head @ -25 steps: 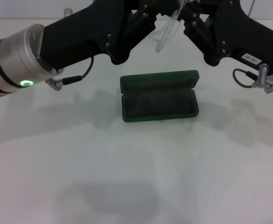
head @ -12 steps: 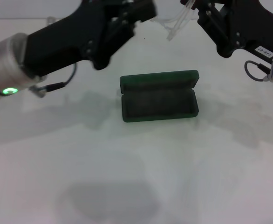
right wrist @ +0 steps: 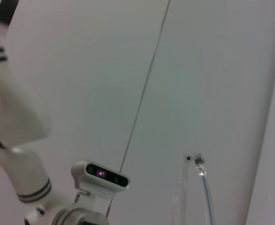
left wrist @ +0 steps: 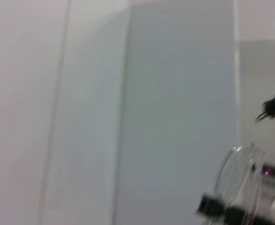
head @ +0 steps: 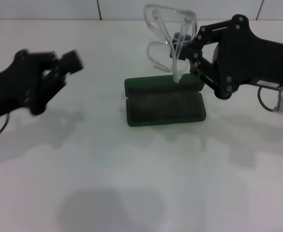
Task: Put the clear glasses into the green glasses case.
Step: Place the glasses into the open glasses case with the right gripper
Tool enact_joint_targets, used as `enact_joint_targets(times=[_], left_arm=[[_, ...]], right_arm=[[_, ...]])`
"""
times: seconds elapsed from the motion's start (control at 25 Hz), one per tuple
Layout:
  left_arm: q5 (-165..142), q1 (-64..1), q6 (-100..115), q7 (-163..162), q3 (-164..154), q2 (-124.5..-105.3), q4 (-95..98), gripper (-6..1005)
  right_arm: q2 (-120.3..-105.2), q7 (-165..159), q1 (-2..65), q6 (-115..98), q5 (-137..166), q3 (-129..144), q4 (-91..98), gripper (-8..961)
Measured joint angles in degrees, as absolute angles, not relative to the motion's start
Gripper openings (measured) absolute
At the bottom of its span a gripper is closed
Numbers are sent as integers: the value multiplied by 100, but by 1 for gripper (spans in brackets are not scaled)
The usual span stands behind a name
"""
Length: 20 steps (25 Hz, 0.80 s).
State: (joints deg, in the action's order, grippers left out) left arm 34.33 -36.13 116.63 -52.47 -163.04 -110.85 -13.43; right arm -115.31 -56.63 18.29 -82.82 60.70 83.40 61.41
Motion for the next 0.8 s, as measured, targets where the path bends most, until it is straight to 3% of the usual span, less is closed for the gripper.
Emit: enact_joint_targets(times=[0.36,0.6,0.8], left_arm=[[3273,-2786,11672,-4969,-16304,-10967,-1670,45],[2526,-2780,11678,-4697,-16304,-10971,-1616,45],[1932,-2836,11681,-4461,-16304,-11103,-1510,45]], right_arm=[[-11517,-7278,1360,-7575,8114,8342,8289,85],[-11533,-9090,1686,-7497,10068,8360,9336,85],[-11546,-10509,2237,-7728,11660,8616,9843,85]])
